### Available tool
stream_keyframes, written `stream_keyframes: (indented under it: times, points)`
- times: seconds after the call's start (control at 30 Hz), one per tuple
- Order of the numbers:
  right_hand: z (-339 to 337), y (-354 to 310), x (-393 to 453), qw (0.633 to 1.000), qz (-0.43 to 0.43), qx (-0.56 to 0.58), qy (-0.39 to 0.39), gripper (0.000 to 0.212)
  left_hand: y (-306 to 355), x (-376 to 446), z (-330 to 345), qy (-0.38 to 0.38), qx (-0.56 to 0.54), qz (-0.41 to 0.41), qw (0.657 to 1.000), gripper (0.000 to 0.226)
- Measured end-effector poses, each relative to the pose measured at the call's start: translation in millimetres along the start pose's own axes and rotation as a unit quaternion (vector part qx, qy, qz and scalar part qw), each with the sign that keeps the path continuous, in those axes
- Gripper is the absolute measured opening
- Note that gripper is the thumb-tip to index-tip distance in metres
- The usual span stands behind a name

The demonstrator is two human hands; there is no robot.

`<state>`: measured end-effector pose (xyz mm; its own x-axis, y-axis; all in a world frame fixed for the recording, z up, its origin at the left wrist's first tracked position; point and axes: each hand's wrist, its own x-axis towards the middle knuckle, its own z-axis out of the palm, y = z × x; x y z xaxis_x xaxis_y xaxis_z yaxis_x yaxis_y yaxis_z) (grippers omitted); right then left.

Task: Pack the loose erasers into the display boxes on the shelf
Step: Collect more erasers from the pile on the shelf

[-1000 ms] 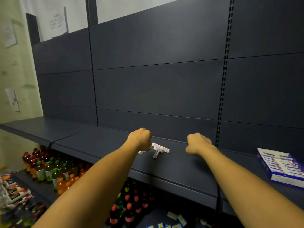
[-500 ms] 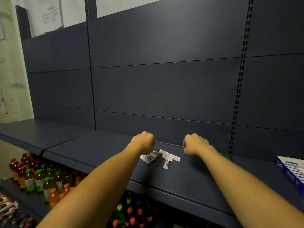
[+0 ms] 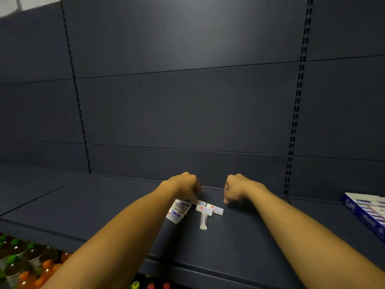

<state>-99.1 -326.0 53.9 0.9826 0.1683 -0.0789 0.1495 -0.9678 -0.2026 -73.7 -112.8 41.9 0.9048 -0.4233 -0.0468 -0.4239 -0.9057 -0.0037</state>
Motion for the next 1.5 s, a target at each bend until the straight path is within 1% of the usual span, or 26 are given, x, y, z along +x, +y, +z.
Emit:
stream_keyframes:
  times: [0.07, 0.17, 0.3, 0.37, 0.43, 0.57, 0.7, 0.73, 0.87, 0.97, 1.03, 1.1, 1.2, 1.33, 1.43, 1.5]
  points:
    - [1, 2, 4, 1.0, 0.009, 0.009, -0.015, 0.018, -1, 7, -1, -0.025, -0.009, 0.014, 1.0, 0.042]
    - [0, 3, 9, 0.999, 0.024, 0.029, -0.025, 0.01, -4, 14, -3, -0.043, -0.028, 0.041, 0.998, 0.034]
    - [0, -3, 5, 0.998, 0.033, 0.027, -0.045, 0.011, -8, 16, 0, -0.062, -0.044, 0.078, 0.994, 0.014]
    - [1, -5, 5, 0.998, 0.04, 0.032, -0.046, 0.011, -12, 17, 0, -0.062, -0.046, 0.082, 0.994, 0.009]
    - [2, -7, 5, 0.997, 0.047, 0.036, -0.045, 0.011, -15, 18, 0, -0.058, -0.042, 0.083, 0.994, 0.01]
    - [4, -11, 7, 0.996, 0.057, 0.039, -0.049, 0.01, -22, 20, 3, -0.048, -0.048, 0.084, 0.994, 0.017]
    - [10, -15, 11, 0.995, 0.06, 0.038, -0.064, 0.011, -30, 24, 6, -0.022, -0.053, 0.096, 0.994, 0.031]
    - [11, -15, 11, 0.995, 0.061, 0.038, -0.065, 0.011, -31, 24, 6, -0.009, -0.048, 0.098, 0.994, 0.032]
    - [8, -19, 10, 0.995, 0.068, 0.049, -0.061, 0.014, -40, 25, 4, 0.066, -0.015, 0.113, 0.991, 0.025]
    - [6, -23, 7, 0.994, 0.072, 0.045, -0.071, 0.026, -46, 23, 1, 0.112, -0.005, 0.125, 0.986, 0.02]
    - [7, -24, 7, 0.993, 0.069, 0.027, -0.087, 0.032, -49, 22, -2, 0.131, -0.005, 0.127, 0.983, 0.019]
    - [9, -24, 9, 0.993, 0.065, 0.015, -0.095, 0.028, -51, 20, -3, 0.14, -0.007, 0.125, 0.982, 0.019]
    - [13, -21, 11, 0.995, 0.065, 0.015, -0.072, 0.017, -55, 17, -3, 0.142, -0.009, 0.123, 0.982, 0.021]
    - [17, -21, 11, 0.998, 0.049, 0.023, -0.028, 0.01, -59, 14, -4, 0.147, -0.008, 0.118, 0.982, 0.022]
    - [15, -20, 12, 0.999, 0.038, 0.026, 0.006, 0.011, -60, 15, -8, 0.149, -0.009, 0.114, 0.982, 0.022]
    - [12, -20, 12, 0.999, 0.034, 0.022, 0.033, 0.016, -60, 16, -11, 0.156, -0.013, 0.114, 0.981, 0.023]
